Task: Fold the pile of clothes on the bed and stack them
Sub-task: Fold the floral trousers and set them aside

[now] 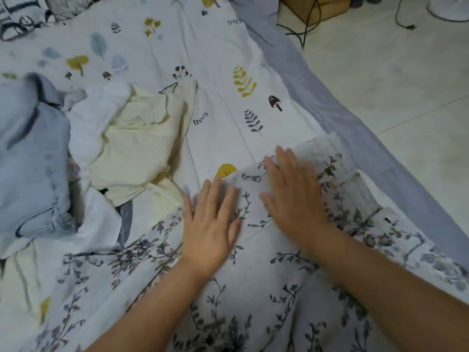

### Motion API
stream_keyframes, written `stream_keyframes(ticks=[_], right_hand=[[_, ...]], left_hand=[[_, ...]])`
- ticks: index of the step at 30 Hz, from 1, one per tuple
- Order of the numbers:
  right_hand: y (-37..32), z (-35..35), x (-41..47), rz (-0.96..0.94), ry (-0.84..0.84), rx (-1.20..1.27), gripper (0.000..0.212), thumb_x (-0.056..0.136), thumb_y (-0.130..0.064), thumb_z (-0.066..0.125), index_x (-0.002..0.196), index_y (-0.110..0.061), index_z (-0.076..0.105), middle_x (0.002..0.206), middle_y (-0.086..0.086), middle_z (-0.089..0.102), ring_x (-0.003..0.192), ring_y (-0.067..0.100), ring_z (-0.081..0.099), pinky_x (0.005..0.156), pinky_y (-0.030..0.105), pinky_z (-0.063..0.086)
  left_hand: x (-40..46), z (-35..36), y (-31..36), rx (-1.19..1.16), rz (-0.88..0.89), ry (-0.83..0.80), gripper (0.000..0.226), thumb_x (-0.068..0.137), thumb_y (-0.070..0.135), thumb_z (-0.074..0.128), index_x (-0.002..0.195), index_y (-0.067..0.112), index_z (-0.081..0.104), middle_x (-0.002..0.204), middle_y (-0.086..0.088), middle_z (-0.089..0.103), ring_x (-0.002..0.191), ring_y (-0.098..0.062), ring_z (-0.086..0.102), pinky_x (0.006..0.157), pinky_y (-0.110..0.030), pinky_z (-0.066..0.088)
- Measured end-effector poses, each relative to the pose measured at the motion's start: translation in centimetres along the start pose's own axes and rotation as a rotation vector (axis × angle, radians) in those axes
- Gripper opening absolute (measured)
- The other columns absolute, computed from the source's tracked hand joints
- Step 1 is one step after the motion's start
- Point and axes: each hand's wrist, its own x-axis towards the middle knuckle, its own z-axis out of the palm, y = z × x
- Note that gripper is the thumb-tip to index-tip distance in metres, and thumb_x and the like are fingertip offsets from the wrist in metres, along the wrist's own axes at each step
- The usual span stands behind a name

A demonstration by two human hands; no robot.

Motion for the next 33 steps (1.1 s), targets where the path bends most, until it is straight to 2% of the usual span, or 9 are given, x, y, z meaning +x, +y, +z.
stream_keyframes(ticks=[3,6,9,11,15,18,22,26,33], right_hand=[[0.6,2.3,-2.6,-0.077,-0.424,-0.154,0.072,0.093,-0.055,0.036,0.150,-0.020,0.010,0.159,0.003,0.004,0.146,0.023,0.003,0.115,0.049,0.002],[2.7,3.0,-2.9,0.074,-0.496,-0.211,0.069,0.095,-0.059,0.014,0.147,-0.025,-0.015,0.157,-0.002,-0.016,0.145,0.018,-0.012,0.115,0.040,-0.010],[1.8,2.2,-2.6,0.170,-0.518,-0.218,0.066,0.097,-0.053,0.018,0.150,-0.023,-0.009,0.158,0.005,-0.012,0.145,0.023,-0.009,0.116,0.041,-0.005],[0.4,1.1,-2.2,0.246,-0.532,-0.190,0.059,0.100,-0.042,0.027,0.150,-0.019,0.006,0.158,0.009,0.003,0.145,0.027,0.003,0.116,0.045,0.005],[-2.5,-1.1,-2.6,0.184,-0.426,-0.089,0.037,0.096,-0.019,0.038,0.132,-0.012,0.043,0.136,0.011,0.044,0.122,0.026,0.041,0.101,0.036,0.036],[-6.3,-2.9,-3.8,0.007,-0.421,0.061,0.031,0.095,-0.017,0.040,0.123,-0.016,0.051,0.120,0.005,0.055,0.108,0.022,0.049,0.091,0.032,0.042],[-11.7,-4.7,-5.5,-0.169,-0.437,0.140,0.024,0.095,-0.015,0.040,0.114,-0.018,0.054,0.108,0.002,0.059,0.096,0.019,0.051,0.077,0.027,0.039],[-16.9,-5.4,-6.8,-0.237,-0.508,0.148,0.024,0.094,-0.010,0.040,0.113,-0.014,0.054,0.112,0.007,0.058,0.102,0.023,0.050,0.082,0.031,0.039],[-26.7,-3.3,-9.7,-0.318,-0.563,0.096,0.028,0.088,-0.005,0.045,0.113,-0.015,0.051,0.113,0.007,0.054,0.105,0.023,0.047,0.079,0.031,0.039]], left_hand=[[-1.5,1.9,-1.8,0.020,0.041,-0.322,0.057,0.092,0.057,0.005,0.142,0.036,-0.013,0.155,0.005,-0.013,0.143,-0.021,-0.016,0.111,-0.038,-0.022],[-1.1,2.9,-3.1,0.011,0.027,-0.335,0.056,0.096,0.055,0.013,0.135,0.040,-0.024,0.147,0.013,-0.026,0.136,-0.012,-0.029,0.107,-0.032,-0.026],[-0.8,1.8,-2.4,-0.008,0.007,-0.351,0.060,0.097,0.051,0.020,0.147,0.033,-0.008,0.155,0.010,-0.013,0.140,-0.011,-0.021,0.110,-0.037,-0.019],[-0.8,0.1,-1.8,-0.032,-0.042,-0.306,0.053,0.096,0.042,0.031,0.146,0.025,0.025,0.157,0.002,0.013,0.145,-0.017,0.004,0.116,-0.042,-0.004],[-1.8,-4.4,-0.9,-0.150,-0.069,-0.172,0.032,0.090,0.025,0.040,0.115,0.016,0.058,0.116,-0.006,0.057,0.109,-0.025,0.049,0.090,-0.032,0.032],[-3.7,-7.2,-1.2,-0.268,-0.089,-0.152,0.025,0.089,0.018,0.042,0.103,0.011,0.062,0.098,-0.010,0.063,0.090,-0.029,0.057,0.075,-0.033,0.039],[-7.6,-9.2,-2.8,-0.326,-0.136,-0.178,0.025,0.093,0.019,0.041,0.105,0.012,0.062,0.098,-0.006,0.064,0.087,-0.024,0.059,0.074,-0.033,0.044],[-12.7,-10.3,-6.1,-0.289,-0.206,-0.195,0.020,0.092,0.019,0.041,0.096,0.012,0.059,0.093,-0.005,0.061,0.085,-0.024,0.057,0.066,-0.029,0.035],[-22.5,-9.6,-14.5,-0.150,-0.396,-0.222,0.034,0.089,0.028,0.047,0.121,0.019,0.057,0.120,-0.002,0.054,0.107,-0.023,0.051,0.085,-0.029,0.042]])
